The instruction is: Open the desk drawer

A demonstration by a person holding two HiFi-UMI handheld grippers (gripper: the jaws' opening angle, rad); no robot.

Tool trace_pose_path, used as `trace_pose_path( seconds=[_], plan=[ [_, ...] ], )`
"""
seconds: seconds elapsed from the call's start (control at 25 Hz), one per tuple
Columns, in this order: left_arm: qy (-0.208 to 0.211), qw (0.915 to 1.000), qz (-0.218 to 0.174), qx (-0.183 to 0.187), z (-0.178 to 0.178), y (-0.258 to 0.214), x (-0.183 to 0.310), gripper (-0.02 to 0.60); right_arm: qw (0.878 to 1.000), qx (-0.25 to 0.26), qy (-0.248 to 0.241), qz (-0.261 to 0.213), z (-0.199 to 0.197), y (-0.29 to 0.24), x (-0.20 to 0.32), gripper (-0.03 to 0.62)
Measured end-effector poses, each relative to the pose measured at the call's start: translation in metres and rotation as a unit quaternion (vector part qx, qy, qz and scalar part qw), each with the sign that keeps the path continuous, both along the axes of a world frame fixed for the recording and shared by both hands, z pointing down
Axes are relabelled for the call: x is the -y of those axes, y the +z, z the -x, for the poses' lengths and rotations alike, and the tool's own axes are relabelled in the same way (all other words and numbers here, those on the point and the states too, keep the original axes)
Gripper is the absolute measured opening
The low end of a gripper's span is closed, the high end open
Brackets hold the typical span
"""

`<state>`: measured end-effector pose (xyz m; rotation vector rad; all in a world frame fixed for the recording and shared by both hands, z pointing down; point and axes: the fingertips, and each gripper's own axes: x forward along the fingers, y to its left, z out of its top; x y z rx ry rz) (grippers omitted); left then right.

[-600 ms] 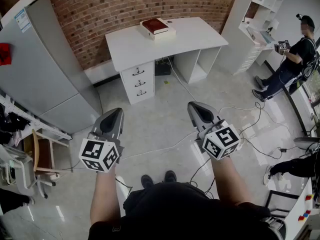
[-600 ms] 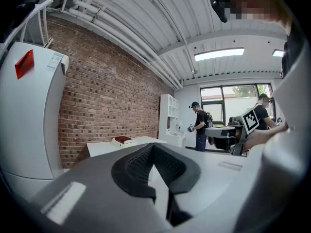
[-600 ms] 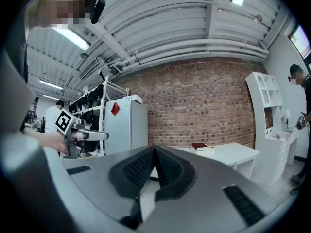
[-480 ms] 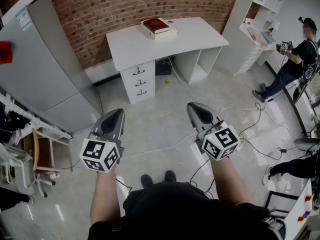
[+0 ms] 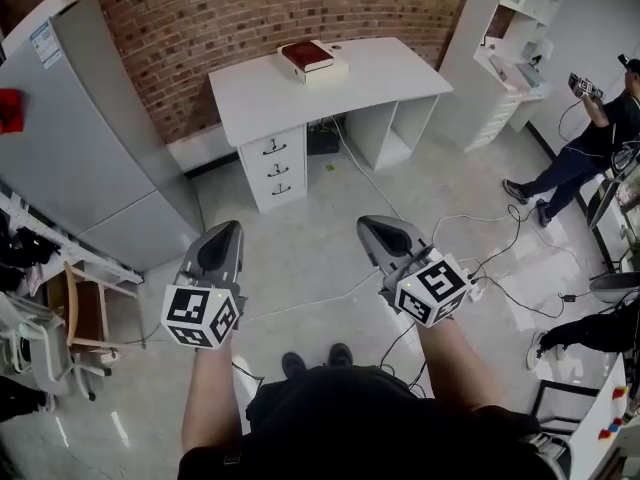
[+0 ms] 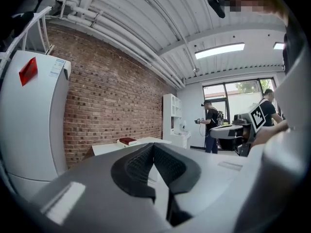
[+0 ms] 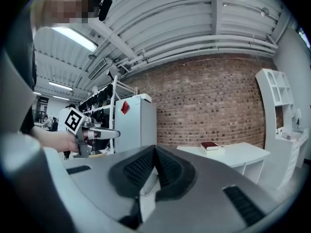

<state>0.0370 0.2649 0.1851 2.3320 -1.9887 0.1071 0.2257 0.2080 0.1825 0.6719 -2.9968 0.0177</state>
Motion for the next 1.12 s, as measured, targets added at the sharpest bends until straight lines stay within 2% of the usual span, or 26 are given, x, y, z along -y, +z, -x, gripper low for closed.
trace_pose_path(
  seconds=[0.24,0.36,0.52,0.56,0.64,0.92,1.12],
  plan=[
    [0.012,0.9999,0.005,-0.003,-0.003,0.002,-0.001,0.020,1.000,-0.010,0.003,0.003,-0.001,0.005,0.001,0.006],
    [0.016,0.9997,0.011,-0.013,-0.003,0.004,-0.001,0.104,1.000,-0.010,0.009,0.007,-0.007,0.005,0.004,0.007],
    [0.018,0.9995,0.013,-0.021,-0.003,0.006,-0.001,0.155,1.000,-0.005,0.023,0.011,-0.017,0.006,0.011,0.012],
    [0.018,0.9995,0.014,-0.023,-0.003,0.007,-0.001,0.169,1.000,-0.002,0.026,0.014,-0.019,0.007,0.012,0.024],
    [0.020,0.9993,0.020,-0.026,-0.003,0.010,0.000,0.192,0.999,0.006,0.031,0.022,-0.024,0.009,0.015,0.133],
    [0.010,0.9986,0.036,-0.036,-0.009,0.020,0.008,0.286,0.997,0.016,0.063,0.030,-0.047,0.014,0.030,0.254],
    [0.017,0.9988,0.025,-0.037,-0.037,0.014,0.022,0.308,0.995,0.030,0.092,0.037,-0.088,0.013,0.048,0.276]
  ],
)
